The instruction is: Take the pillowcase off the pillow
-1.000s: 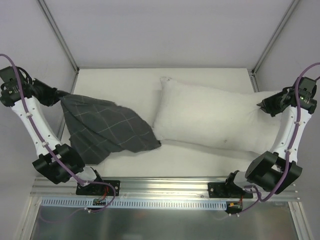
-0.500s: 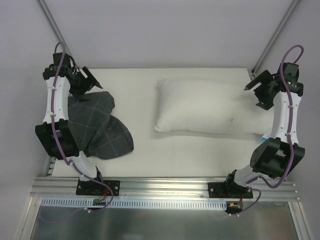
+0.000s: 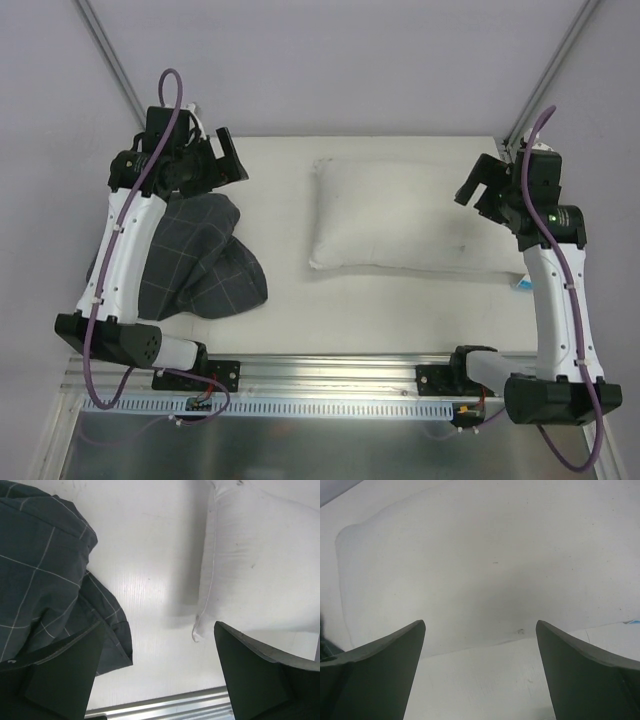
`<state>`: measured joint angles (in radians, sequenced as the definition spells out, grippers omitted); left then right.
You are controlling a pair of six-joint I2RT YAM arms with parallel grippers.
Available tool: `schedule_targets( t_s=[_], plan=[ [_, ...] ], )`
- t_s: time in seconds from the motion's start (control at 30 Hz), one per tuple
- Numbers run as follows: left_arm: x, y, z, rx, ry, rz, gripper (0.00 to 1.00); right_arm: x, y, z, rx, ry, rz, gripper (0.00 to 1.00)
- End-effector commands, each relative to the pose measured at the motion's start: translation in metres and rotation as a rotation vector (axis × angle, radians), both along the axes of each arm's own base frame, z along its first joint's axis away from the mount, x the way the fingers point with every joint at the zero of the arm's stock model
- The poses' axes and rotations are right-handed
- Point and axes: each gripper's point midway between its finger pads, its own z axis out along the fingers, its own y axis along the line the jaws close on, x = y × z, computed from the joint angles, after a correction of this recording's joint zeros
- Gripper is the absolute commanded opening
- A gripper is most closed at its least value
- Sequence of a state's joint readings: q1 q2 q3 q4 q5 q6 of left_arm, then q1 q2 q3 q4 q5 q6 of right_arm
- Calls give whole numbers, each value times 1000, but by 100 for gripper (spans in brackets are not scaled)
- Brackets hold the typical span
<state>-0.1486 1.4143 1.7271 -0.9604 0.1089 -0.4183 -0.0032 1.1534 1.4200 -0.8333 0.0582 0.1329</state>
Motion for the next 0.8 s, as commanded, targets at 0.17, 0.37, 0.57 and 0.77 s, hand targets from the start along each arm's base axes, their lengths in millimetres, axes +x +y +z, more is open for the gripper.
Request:
schedule_targets(
  t_s=[0.17,0.37,0.57,0.77],
  plan=[
    [-60,-51,11,11,-111,-184,91,-30,11,34,-160,-174,101,96],
    [-94,-53,23,31,-214,-228,91,-51,7,20,-190,-153,90,96],
    [-114,-43,1,18,-272,-234,91,-63,-3,5,-237,-159,75,96],
    [-124,-38,-32,-3,-247,-208,92,-66,-8,-6,-241,-164,39,96]
  ],
)
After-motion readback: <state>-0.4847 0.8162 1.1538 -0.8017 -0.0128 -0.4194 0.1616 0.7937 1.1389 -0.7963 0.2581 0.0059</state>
